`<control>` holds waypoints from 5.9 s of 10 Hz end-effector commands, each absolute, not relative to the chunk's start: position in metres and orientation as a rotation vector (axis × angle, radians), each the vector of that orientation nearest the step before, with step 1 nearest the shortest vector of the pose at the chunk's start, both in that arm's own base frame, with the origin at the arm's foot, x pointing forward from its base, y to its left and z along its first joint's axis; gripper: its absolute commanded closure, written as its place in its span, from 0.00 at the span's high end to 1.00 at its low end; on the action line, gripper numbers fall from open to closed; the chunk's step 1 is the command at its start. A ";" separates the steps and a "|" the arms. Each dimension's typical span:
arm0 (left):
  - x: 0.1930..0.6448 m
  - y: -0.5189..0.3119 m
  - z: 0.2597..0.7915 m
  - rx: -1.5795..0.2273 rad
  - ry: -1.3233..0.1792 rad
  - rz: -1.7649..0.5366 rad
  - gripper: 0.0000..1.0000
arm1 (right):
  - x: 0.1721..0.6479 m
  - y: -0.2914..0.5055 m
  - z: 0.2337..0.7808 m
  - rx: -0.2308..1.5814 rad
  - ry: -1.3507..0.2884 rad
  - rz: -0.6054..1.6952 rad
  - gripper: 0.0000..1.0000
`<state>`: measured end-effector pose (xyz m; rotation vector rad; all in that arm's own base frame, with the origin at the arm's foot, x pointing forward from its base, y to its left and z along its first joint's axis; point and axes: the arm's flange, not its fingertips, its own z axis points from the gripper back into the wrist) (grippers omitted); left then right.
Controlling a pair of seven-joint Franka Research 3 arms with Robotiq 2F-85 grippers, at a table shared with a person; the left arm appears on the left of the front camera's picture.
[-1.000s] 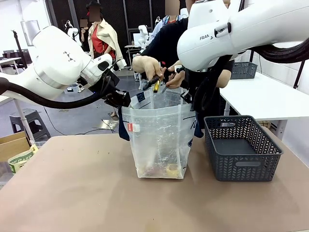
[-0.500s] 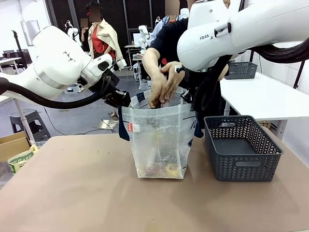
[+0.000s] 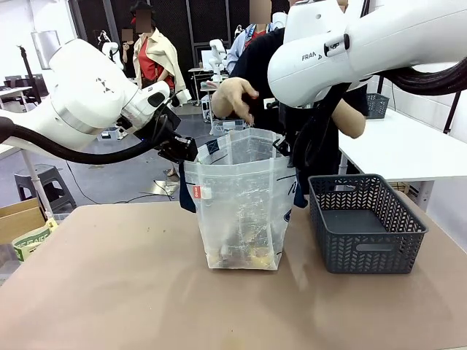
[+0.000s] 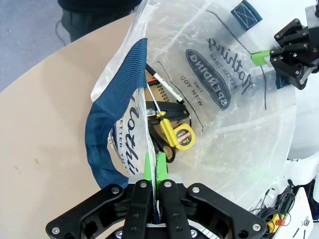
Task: Transfer purchased items from the store into the shopping bag.
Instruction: Move the Reusable shopping bag to the right side of the table.
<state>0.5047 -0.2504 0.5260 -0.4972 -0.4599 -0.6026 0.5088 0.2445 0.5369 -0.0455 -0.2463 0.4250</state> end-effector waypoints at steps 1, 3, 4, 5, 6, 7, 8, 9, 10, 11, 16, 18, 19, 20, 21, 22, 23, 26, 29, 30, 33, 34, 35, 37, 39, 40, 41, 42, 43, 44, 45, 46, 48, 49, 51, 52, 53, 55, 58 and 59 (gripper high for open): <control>0.505 -0.249 0.529 -0.495 -0.471 -0.601 0.00 | 0.510 0.243 0.537 -0.046 -0.244 0.418 0.00; 0.505 -0.249 0.529 -0.495 -0.471 -0.601 0.00 | 0.510 0.243 0.537 -0.046 -0.244 0.418 0.00; 0.505 -0.249 0.529 -0.495 -0.471 -0.601 0.00 | 0.510 0.243 0.537 -0.046 -0.244 0.418 0.00; 0.505 -0.249 0.529 -0.495 -0.471 -0.601 0.00 | 0.510 0.243 0.537 -0.046 -0.244 0.418 0.00; 0.505 -0.249 0.529 -0.495 -0.471 -0.601 0.00 | 0.510 0.243 0.537 -0.046 -0.244 0.418 0.00; 0.505 -0.249 0.529 -0.495 -0.471 -0.601 0.00 | 0.510 0.243 0.537 -0.046 -0.244 0.418 0.00; 0.505 -0.249 0.529 -0.495 -0.471 -0.601 0.00 | 0.510 0.243 0.537 -0.046 -0.244 0.418 0.00; 0.505 -0.249 0.529 -0.495 -0.471 -0.601 0.00 | 0.510 0.243 0.537 -0.046 -0.244 0.418 0.00; 0.505 -0.249 0.529 -0.495 -0.471 -0.601 0.00 | 0.510 0.243 0.537 -0.046 -0.244 0.418 0.00; 0.505 -0.249 0.529 -0.495 -0.471 -0.601 0.00 | 0.510 0.243 0.537 -0.046 -0.244 0.418 0.00; 0.505 -0.249 0.529 -0.495 -0.471 -0.601 0.00 | 0.510 0.243 0.537 -0.046 -0.244 0.418 0.00; 0.505 -0.249 0.529 -0.495 -0.471 -0.601 0.00 | 0.510 0.243 0.537 -0.046 -0.244 0.418 0.00; 0.505 -0.249 0.529 -0.495 -0.471 -0.601 0.00 | 0.510 0.243 0.537 -0.046 -0.244 0.418 0.00; 0.505 -0.249 0.529 -0.495 -0.471 -0.601 0.00 | 0.510 0.243 0.537 -0.046 -0.244 0.418 0.00; 0.505 -0.249 0.529 -0.495 -0.471 -0.601 0.00 | 0.510 0.243 0.537 -0.046 -0.244 0.418 0.00; 0.505 -0.249 0.529 -0.495 -0.471 -0.601 0.00 | 0.510 0.243 0.537 -0.046 -0.244 0.418 0.00; 0.505 -0.249 0.529 -0.495 -0.471 -0.601 0.00 | 0.510 0.243 0.537 -0.046 -0.244 0.418 0.00; 0.505 -0.249 0.529 -0.495 -0.471 -0.601 0.00 | 0.510 0.243 0.537 -0.046 -0.244 0.418 0.00; 0.505 -0.249 0.529 -0.495 -0.471 -0.601 0.00 | 0.510 0.243 0.537 -0.046 -0.244 0.418 0.00; 0.505 -0.249 0.529 -0.495 -0.471 -0.601 0.00 | 0.510 0.243 0.537 -0.046 -0.244 0.418 0.00; 0.505 -0.249 0.529 -0.495 -0.471 -0.601 0.00 | 0.510 0.243 0.537 -0.046 -0.244 0.418 0.00; 0.505 -0.249 0.529 -0.495 -0.471 -0.601 0.00 | 0.510 0.243 0.537 -0.046 -0.244 0.418 0.00; 0.505 -0.249 0.529 -0.495 -0.471 -0.601 0.00 | 0.510 0.243 0.537 -0.046 -0.244 0.418 0.00; 0.505 -0.249 0.529 -0.495 -0.471 -0.601 0.00 | 0.510 0.243 0.537 -0.046 -0.244 0.418 0.00; 0.505 -0.249 0.529 -0.495 -0.471 -0.601 0.00 | 0.510 0.243 0.537 -0.046 -0.244 0.418 0.00; 0.505 -0.249 0.529 -0.495 -0.471 -0.601 0.00 | 0.510 0.243 0.537 -0.046 -0.244 0.418 0.00; 0.505 -0.250 0.526 -0.497 -0.460 -0.603 0.00 | 0.510 0.243 0.537 -0.046 -0.244 0.418 0.00; 0.506 -0.254 0.529 -0.490 -0.451 -0.575 0.00 | 0.509 0.244 0.537 -0.046 -0.246 0.425 0.00; 0.507 -0.260 0.532 -0.460 -0.424 -0.542 0.00 | 0.507 0.247 0.538 -0.040 -0.239 0.390 0.00; 0.508 -0.265 0.536 -0.460 -0.376 -0.483 0.00 | 0.507 0.251 0.540 -0.042 -0.228 0.333 0.00; 0.507 -0.270 0.540 -0.461 -0.348 -0.442 0.00 | 0.508 0.255 0.542 -0.047 -0.209 0.274 0.00; 0.508 -0.275 0.544 -0.443 -0.319 -0.390 0.00 | 0.510 0.262 0.543 -0.062 -0.179 0.217 0.00; 0.510 -0.286 0.549 -0.428 -0.318 -0.363 0.00 | 0.514 0.281 0.544 -0.100 -0.160 0.118 0.00; 0.512 -0.293 0.548 -0.429 -0.302 -0.343 0.00 | 0.518 0.291 0.545 -0.092 -0.156 0.083 0.00; 0.511 -0.308 0.543 -0.406 -0.282 -0.298 0.00 | 0.528 0.307 0.546 -0.087 -0.176 0.078 0.00; 0.509 -0.314 0.539 -0.420 -0.268 -0.306 0.00 | 0.530 0.314 0.546 -0.094 -0.181 0.081 0.00; 0.510 -0.311 0.539 -0.469 -0.261 -0.309 0.00 | 0.534 0.313 0.544 -0.083 -0.181 0.081 0.00; 0.507 -0.305 0.534 -0.429 -0.285 -0.317 0.00 | 0.525 0.311 0.542 -0.050 -0.168 0.099 0.00; 0.508 -0.309 0.533 -0.436 -0.278 -0.315 0.00 | 0.528 0.313 0.542 -0.050 -0.175 0.116 0.00; 0.504 -0.312 0.532 -0.434 -0.287 -0.270 0.00 | 0.529 0.313 0.542 -0.021 -0.173 0.079 0.00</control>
